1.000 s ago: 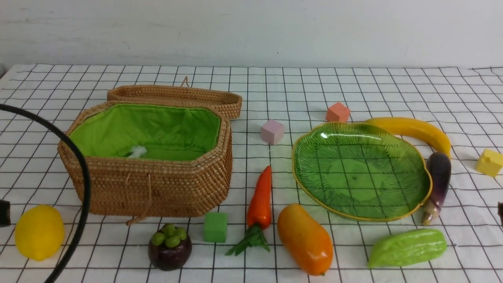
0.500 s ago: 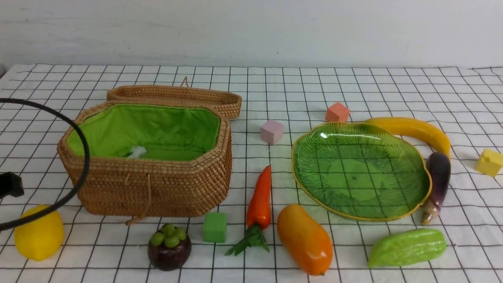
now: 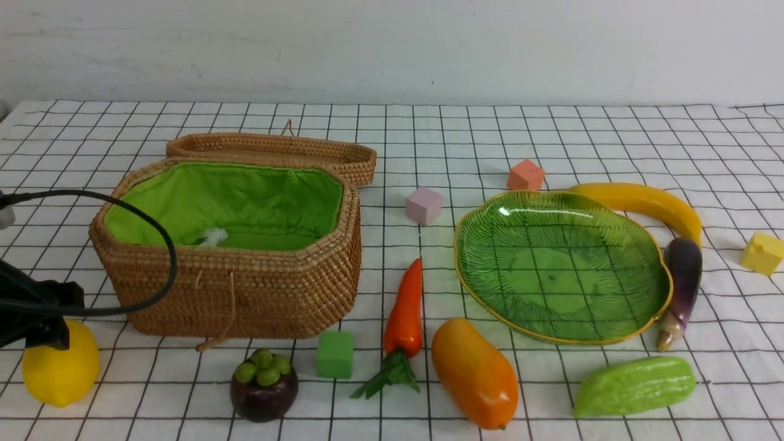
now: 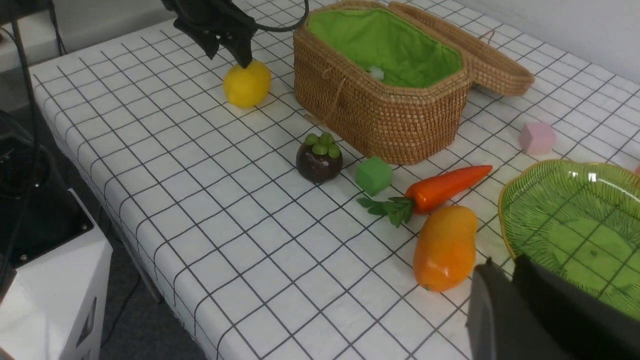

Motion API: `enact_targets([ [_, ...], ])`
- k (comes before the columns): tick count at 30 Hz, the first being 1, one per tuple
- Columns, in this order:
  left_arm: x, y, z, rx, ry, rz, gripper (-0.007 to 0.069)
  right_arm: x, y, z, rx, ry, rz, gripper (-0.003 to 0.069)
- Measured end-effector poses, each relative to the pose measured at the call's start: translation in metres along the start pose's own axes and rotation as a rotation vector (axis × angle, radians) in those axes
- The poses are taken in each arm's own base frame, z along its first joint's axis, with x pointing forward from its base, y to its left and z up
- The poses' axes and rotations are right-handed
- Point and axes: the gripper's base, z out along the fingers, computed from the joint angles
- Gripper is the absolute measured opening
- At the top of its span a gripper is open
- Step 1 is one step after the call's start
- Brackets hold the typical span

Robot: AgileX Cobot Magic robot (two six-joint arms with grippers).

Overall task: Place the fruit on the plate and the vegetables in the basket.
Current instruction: Grab a lemon with your left arm and place it on the plate on the right

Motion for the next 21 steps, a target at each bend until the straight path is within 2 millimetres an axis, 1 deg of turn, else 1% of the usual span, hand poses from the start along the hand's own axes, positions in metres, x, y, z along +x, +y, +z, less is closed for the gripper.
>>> enact_targets([
  [1, -0.001, 0.000, 0.001, 0.000, -0.005, 0.001, 0.0588, 0.000, 0.000, 0.000, 0.000, 0.001, 0.000, 0.0081],
  [2, -0.003, 0.000, 0.008, -0.002, -0.009, -0.002, 0.0624, 0.000, 0.000, 0.000, -0.003, 0.001, 0.001, 0.0083],
  [3, -0.004, -0.001, 0.013, -0.002, -0.009, -0.010, 0.0639, 0.000, 0.000, 0.000, -0.003, 0.001, 0.001, 0.0084],
  [4, -0.005, -0.001, 0.019, -0.004, -0.009, -0.015, 0.0649, 0.000, 0.000, 0.000, -0.003, 0.001, 0.001, 0.0085],
  [5, -0.005, -0.001, 0.021, -0.005, -0.006, -0.016, 0.0650, 0.000, 0.000, 0.000, -0.003, 0.001, 0.001, 0.0085],
  [8, -0.008, 0.000, 0.034, -0.023, -0.017, 0.003, 0.0641, 0.000, 0.000, 0.000, -0.005, 0.000, 0.002, 0.0087],
  [10, -0.008, 0.000, 0.037, -0.032, -0.020, 0.011, 0.0633, 0.000, 0.001, 0.000, -0.008, -0.001, 0.003, 0.0087],
  [13, -0.009, 0.001, 0.045, -0.045, -0.019, -0.002, 0.0596, -0.001, 0.003, 0.000, -0.029, -0.010, 0.014, 0.0088],
  [16, -0.009, 0.001, 0.050, -0.047, -0.013, -0.014, 0.0579, -0.001, 0.003, 0.000, -0.036, -0.013, 0.017, 0.0088],
  [21, -0.010, 0.001, 0.050, -0.046, -0.017, -0.018, 0.0575, -0.001, 0.003, 0.000, -0.038, -0.014, 0.019, 0.0092],
])
